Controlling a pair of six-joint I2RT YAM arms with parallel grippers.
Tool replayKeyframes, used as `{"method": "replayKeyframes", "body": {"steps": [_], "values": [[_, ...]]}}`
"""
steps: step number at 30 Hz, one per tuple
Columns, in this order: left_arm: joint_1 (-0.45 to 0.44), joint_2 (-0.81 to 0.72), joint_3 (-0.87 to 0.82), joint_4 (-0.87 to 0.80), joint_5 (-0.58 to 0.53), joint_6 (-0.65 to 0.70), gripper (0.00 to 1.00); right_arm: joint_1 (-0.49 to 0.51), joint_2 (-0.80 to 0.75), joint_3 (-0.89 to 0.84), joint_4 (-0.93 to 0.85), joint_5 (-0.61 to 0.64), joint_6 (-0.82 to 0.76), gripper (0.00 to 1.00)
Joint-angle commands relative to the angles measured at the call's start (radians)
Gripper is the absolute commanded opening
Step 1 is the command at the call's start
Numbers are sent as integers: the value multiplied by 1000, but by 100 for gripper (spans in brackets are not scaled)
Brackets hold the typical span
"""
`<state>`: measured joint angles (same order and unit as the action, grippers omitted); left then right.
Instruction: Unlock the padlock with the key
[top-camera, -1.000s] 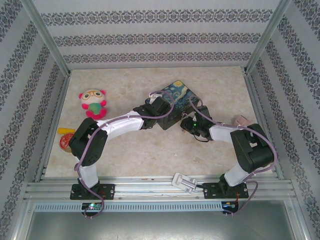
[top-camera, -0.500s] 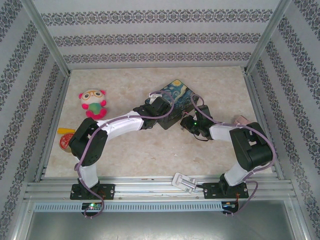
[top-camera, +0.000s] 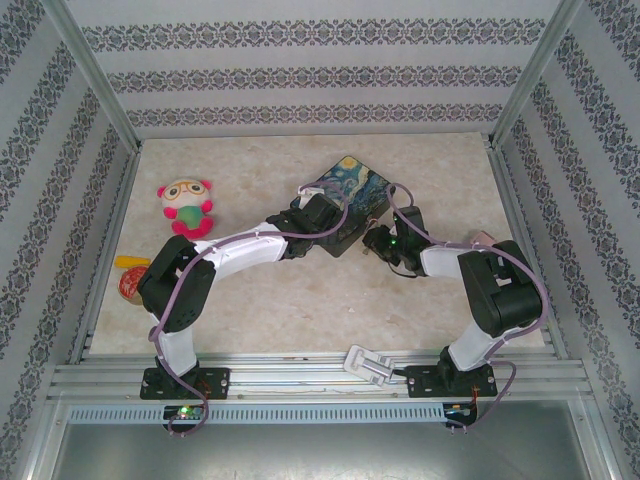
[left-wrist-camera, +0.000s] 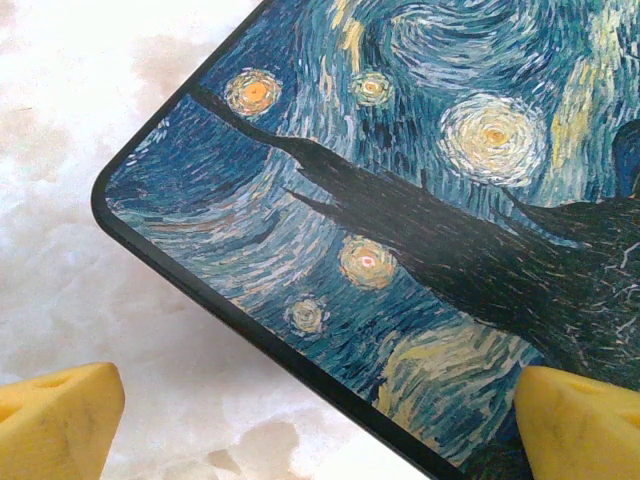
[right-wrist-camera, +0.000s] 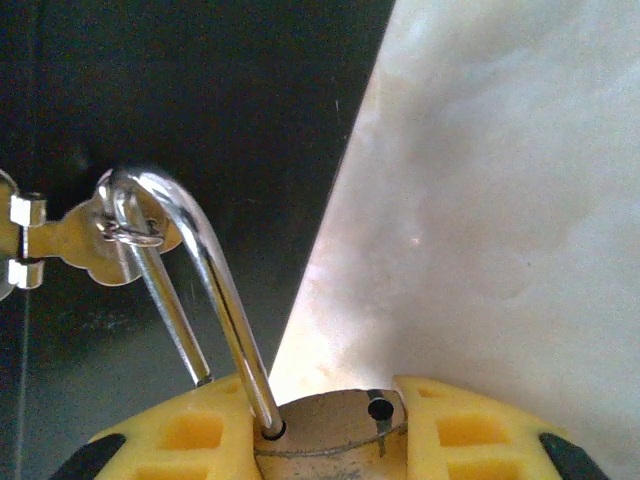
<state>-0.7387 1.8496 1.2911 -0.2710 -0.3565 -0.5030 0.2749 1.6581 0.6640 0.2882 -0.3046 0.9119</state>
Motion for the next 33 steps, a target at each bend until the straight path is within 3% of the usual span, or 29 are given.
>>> {"method": "replayKeyframes", "body": {"steps": [1, 11, 27, 33], "values": [[-1, 5, -30, -96, -31, 9, 99, -36, -1, 44, 76, 61, 8, 0], [5, 3, -24, -100, -27, 15, 99, -40, -4, 22, 49, 79, -28, 10], [7, 9, -31, -91, -10, 10, 99, -69, 15, 56, 76, 63, -14, 11], [6, 8, -34, -90, -7, 10, 99, -75, 17, 69, 74, 64, -30, 21]]}}
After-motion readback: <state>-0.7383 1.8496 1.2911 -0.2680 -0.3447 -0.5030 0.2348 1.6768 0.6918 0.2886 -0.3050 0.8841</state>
